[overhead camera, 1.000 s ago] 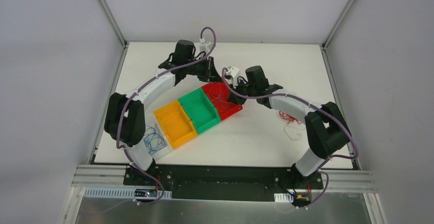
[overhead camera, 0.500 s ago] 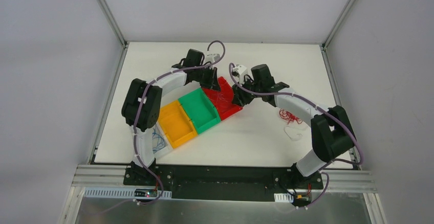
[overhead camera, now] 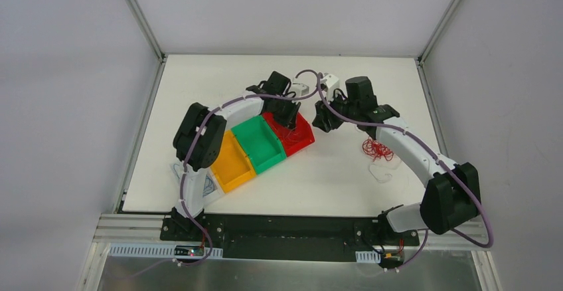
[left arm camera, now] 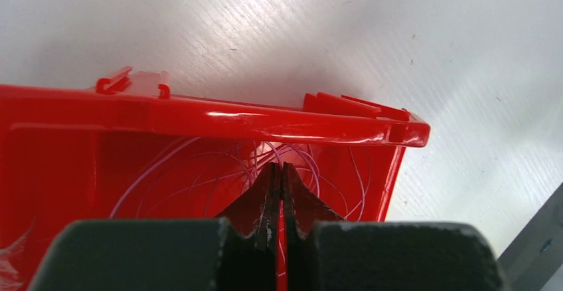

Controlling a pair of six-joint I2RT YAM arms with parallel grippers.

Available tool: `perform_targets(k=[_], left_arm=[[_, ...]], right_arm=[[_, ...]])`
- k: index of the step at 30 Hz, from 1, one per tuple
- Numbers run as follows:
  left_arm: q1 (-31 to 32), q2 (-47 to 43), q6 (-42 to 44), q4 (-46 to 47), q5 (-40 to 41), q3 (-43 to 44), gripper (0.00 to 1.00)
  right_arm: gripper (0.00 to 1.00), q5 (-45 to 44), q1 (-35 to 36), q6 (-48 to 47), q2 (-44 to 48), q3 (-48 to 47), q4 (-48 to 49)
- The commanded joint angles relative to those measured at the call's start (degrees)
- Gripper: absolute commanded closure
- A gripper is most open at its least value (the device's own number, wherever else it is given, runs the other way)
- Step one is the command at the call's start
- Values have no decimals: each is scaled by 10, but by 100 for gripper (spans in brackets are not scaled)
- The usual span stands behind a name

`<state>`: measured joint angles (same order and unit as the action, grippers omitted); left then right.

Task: Untangle the cables

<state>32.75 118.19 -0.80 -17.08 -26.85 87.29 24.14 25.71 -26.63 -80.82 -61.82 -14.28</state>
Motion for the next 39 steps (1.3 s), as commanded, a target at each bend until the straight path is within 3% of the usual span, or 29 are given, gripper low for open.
perform_targets(k=[1,2,4,5,11,15,20,24,28,32,39], left_arm=[[0,-42,29,-48,17,37,100],[1,-49,24,-53,6,41,94],[3,-63,20,-65,-11,51,71],[5,-67,20,-73,-14,57,66],[6,-85,29,-145,-17,99,63],[4,-117,52,-163,-6,101,47],[-2,-134,66,-164,-38,140,37],[34,-74,41,-141,-97,226,27],[88,37,-9,-119,-121,340,25],[130,143,-91,-72,-144,426,26],[187,243,-167,25,-117,439,26]], right_arm=[[52,-8,-6,-31,42,-5,-31],[51,-11,-6,-34,48,-1,-32],[49,-16,-8,-39,60,4,-32],[49,-18,-9,-39,66,5,-32],[49,-23,-23,-48,82,0,-69],[49,-26,-54,-51,98,-7,-110],[49,-44,-142,-100,113,-13,-234],[50,-48,-251,-134,97,-8,-346],[51,-59,-349,-122,50,-3,-367],[52,-60,-399,-82,-8,-35,-369],[49,-81,-448,-37,-115,-85,-354]])
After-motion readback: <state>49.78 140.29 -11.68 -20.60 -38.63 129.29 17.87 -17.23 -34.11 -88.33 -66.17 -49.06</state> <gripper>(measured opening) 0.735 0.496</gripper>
